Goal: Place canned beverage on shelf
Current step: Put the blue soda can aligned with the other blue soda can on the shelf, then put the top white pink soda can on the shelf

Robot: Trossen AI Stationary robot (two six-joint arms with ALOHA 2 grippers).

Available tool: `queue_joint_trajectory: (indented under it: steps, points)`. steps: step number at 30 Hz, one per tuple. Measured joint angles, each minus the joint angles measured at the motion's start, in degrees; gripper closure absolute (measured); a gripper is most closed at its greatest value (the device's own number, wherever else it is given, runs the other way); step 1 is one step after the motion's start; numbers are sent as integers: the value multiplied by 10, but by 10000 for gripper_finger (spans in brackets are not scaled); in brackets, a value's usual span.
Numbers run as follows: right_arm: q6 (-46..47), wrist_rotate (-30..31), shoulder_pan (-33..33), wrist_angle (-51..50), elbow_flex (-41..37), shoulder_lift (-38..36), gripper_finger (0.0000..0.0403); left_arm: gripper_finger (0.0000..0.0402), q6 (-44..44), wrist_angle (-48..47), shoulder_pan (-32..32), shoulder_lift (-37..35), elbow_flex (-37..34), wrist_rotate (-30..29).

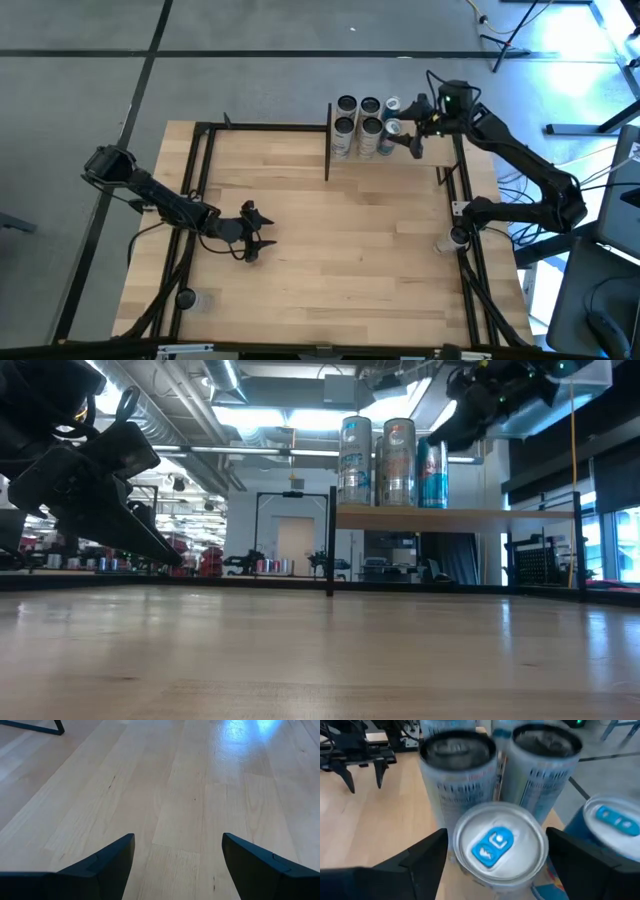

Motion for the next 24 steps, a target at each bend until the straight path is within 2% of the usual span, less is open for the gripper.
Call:
queue_joint_trajectory:
  steps: [9,17,20,24]
  points:
    - [-1,30,0,-146,133,0,86,117,0,0,0,0,0,0]
    - [52,35,16,-229,222,-1,86,117,0,12,0,0,0,0]
    - [66,69,53,-279,234,-6,86,117,0,17,0,0,0,0]
    - [93,156,125,-337,235,-38,86,117,0,21,0,0,0,0]
